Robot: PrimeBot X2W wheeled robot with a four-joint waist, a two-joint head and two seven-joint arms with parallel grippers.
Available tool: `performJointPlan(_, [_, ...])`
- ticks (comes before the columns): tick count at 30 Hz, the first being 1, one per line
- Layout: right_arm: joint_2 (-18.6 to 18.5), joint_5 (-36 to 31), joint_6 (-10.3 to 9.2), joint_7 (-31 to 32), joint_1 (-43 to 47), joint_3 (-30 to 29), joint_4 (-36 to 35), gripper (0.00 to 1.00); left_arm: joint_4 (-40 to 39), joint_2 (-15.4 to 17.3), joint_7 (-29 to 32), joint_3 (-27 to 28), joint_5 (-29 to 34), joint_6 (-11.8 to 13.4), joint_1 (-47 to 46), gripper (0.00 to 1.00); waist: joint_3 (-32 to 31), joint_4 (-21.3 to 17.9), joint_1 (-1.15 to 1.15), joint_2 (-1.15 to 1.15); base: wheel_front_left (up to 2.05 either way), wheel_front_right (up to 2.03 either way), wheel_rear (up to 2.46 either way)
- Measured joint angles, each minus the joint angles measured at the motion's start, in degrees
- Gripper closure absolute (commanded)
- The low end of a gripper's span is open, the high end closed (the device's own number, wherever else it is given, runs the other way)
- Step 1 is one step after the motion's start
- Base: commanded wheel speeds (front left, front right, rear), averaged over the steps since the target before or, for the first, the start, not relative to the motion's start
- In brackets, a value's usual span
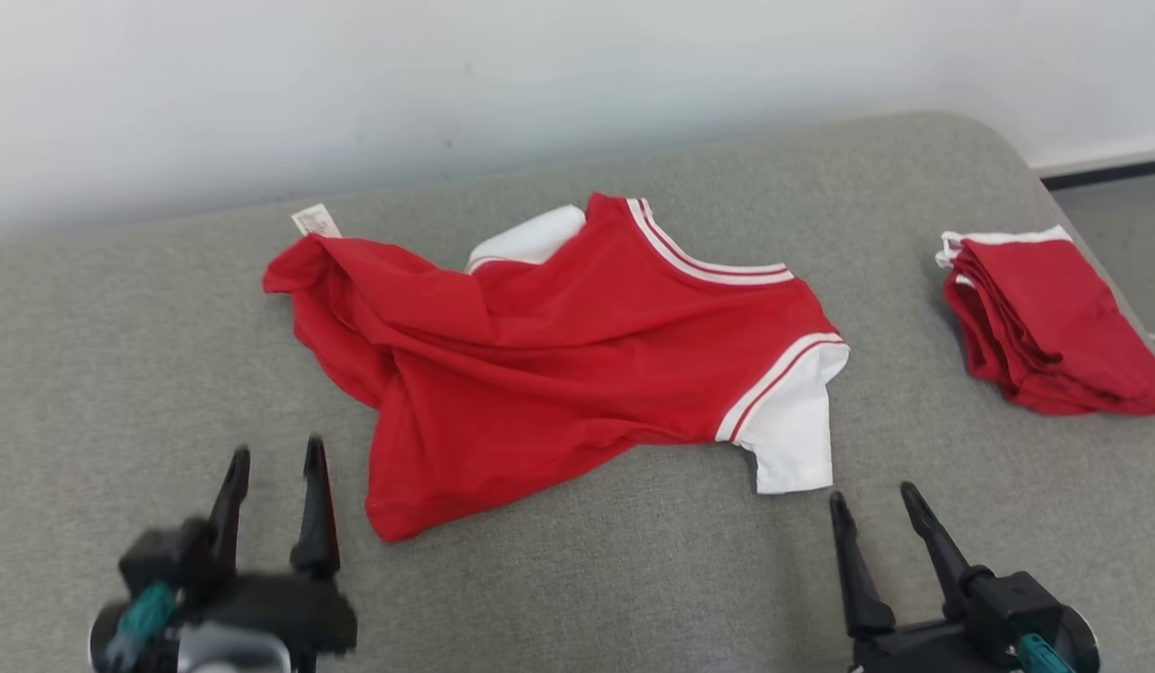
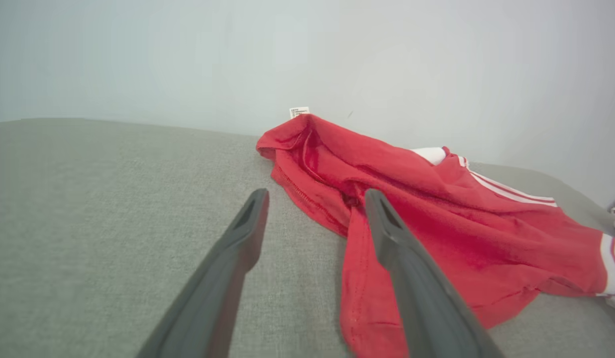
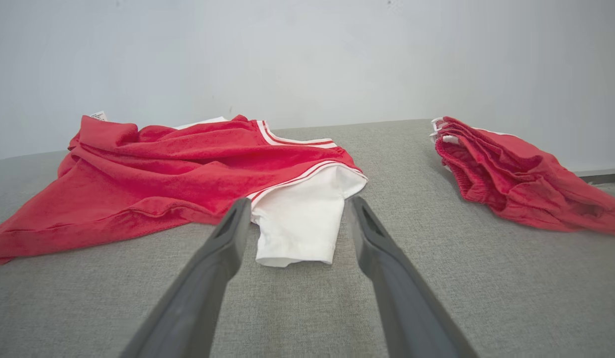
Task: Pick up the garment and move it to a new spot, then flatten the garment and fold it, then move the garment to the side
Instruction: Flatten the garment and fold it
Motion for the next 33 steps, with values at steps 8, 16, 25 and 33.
performJointPlan(8, [-0.01,0.14,0.00,0.70,0.73,-1.64,1.82,0.00,-6.72,-0.73,0.00,1.56,1.69,-0.31,11.07,0.00,-3.31,1.35,0.00,0.00,0.00,0.00,0.00])
performJointPlan(16, [-0.01,0.76,0.00,0.66,0.69,-0.24,2.03,0.00,-2.18,-1.01,-0.01,0.48,2.46,-1.08,11.02,0.00,-4.05,0.55,0.00,0.00,0.00,0.00,0.00])
performJointPlan(25, [-0.01,0.96,0.00,0.43,-0.02,0.65,1.58,0.00,9.18,-0.91,0.01,-1.29,2.96,-1.51,2.52,0.00,-2.33,-2.76,0.00,0.00,0.00,0.00,0.00])
performJointPlan(33, [-0.02,1.20,0.00,0.33,-0.69,1.63,1.52,0.00,17.14,-0.20,0.19,-1.08,3.03,0.08,-1.46,0.00,-0.13,-5.87,0.01,0.00,0.00,0.00,0.00])
